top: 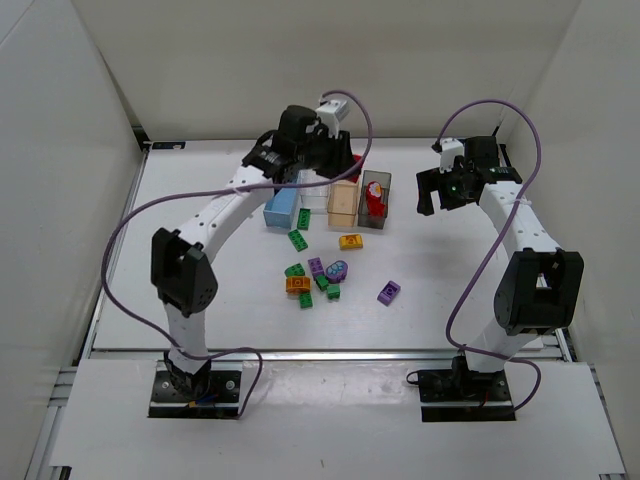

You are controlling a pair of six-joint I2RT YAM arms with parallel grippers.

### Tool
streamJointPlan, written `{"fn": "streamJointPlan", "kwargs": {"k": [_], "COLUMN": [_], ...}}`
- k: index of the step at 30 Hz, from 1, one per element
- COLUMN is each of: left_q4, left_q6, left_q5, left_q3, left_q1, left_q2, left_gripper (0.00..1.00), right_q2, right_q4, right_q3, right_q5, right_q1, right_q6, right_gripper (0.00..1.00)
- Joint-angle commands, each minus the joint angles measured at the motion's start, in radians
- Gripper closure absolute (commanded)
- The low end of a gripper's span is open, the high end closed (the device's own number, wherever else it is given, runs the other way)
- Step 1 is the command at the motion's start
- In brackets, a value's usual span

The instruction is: Sort the legos into containers by color

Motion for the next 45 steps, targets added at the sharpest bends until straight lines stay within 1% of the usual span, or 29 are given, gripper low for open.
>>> {"fn": "streamJointPlan", "kwargs": {"k": [1, 3, 4, 6, 7, 10, 13, 15, 17, 19, 24, 25, 27, 28, 30, 31, 32, 33, 36, 37, 39, 40, 42, 43, 45], "left_q4": [0.003, -0.027, -0.035, -0.046, -0.067, -0.068, -0.022, -0.003, -0.018, -0.018, 0.006, 0.003, -0.005, -0.003, 0.001, 0.003, 0.003, 0.0, -0.006, -0.003, 0.006, 0.024, 0.052, 0.07, 0.074], "left_q6": [-0.031, -0.035, -0.035, -0.051, -0.057, -0.075, -0.078, -0.075, -0.078, -0.086, -0.084, -0.081, -0.078, -0.08, -0.086, -0.084, -0.08, -0.075, -0.048, -0.04, -0.037, -0.037, -0.031, -0.02, 0.036], "left_q5": [0.2, 0.209, 0.212, 0.217, 0.22, 0.227, 0.241, 0.247, 0.255, 0.255, 0.277, 0.275, 0.272, 0.27, 0.261, 0.252, 0.251, 0.249, 0.212, 0.177, 0.156, 0.119, 0.105, 0.097, 0.056], "left_q3": [0.185, 0.284, 0.371, 0.439, 0.502, 0.545, 0.551, 0.583, 0.646, 0.669, 0.706, 0.714, 0.737, 0.735, 0.738, 0.74, 0.743, 0.752, 0.758, 0.762, 0.768, 0.769, 0.769, 0.769, 0.769], "left_q1": [0.046, 0.048, 0.047, 0.048, 0.05, 0.056, 0.057, 0.057, 0.056, 0.056, 0.04, 0.036, 0.031, 0.028, 0.028, 0.028, 0.028, 0.028, 0.027, 0.027, 0.031, 0.037, 0.043, 0.051, 0.056], "left_q2": [0.169, 0.278, 0.317, 0.407, 0.435, 0.504, 0.539, 0.562, 0.611, 0.645, 0.682, 0.693, 0.714, 0.717, 0.733, 0.734, 0.736, 0.742, 0.743, 0.74, 0.722, 0.711, 0.653, 0.63, 0.58], "left_gripper": [0.82, 0.81, 0.81, 0.79, 0.79, 0.78, 0.74, 0.73, 0.72, 0.71, 0.68, 0.64, 0.59, 0.51, 0.42, 0.34, 0.32, 0.27, 0.22, 0.21, 0.19, 0.19, 0.19, 0.18, 0.16], "right_q2": [-0.02, -0.02, -0.02, -0.02, -0.02, -0.021, -0.023, -0.024, -0.024, -0.024, -0.016, -0.016, -0.016, -0.016, -0.013, -0.013, -0.015, -0.013, -0.013, -0.013, -0.016, -0.021, -0.036, -0.064, -0.105], "right_q4": [0.018, 0.019, 0.019, 0.022, 0.022, 0.018, 0.019, 0.024, 0.024, 0.025, 0.025, 0.025, 0.025, 0.024, 0.025, 0.024, 0.024, 0.025, 0.01, 0.008, 0.004, -0.002, -0.025, -0.025, -0.036], "right_q3": [0.045, 0.052, 0.06, 0.063, 0.066, 0.068, 0.062, 0.054, 0.048, 0.045, 0.045, 0.043, 0.045, 0.045, 0.046, 0.046, 0.045, 0.043, 0.042, 0.039, 0.034, 0.028, 0.013, -0.021, -0.059], "right_q5": [0.023, 0.046, 0.051, 0.056, 0.057, 0.062, 0.07, 0.07, 0.066, 0.063, 0.063, 0.063, 0.063, 0.063, 0.062, 0.062, 0.06, 0.053, 0.031, 0.03, 0.019, -0.011, -0.064, -0.12, -0.186], "right_q1": [-0.004, -0.004, -0.004, -0.004, -0.004, -0.004, -0.004, -0.004, -0.004, -0.004, -0.004, -0.006, -0.006, -0.006, -0.006, -0.004, -0.006, -0.004, -0.004, -0.004, -0.004, -0.006, -0.004, -0.007, -0.007], "right_q6": [0.007, 0.006, 0.006, 0.006, 0.004, -0.003, -0.01, -0.011, -0.013, -0.014, -0.02, -0.02, -0.022, -0.023, -0.028, -0.028, -0.03, -0.04, -0.057, -0.065, -0.082, -0.118, -0.18, -0.23, -0.298], "right_gripper": [0.01, 0.01, 0.01, 0.01, 0.01, 0.01, 0.01, 0.01, 0.01, 0.01, 0.01, 0.01, 0.01, 0.01, 0.01, 0.01, 0.01, 0.01, 0.01, 0.01, 0.01, 0.01, 0.03, 0.03, 0.03]}}
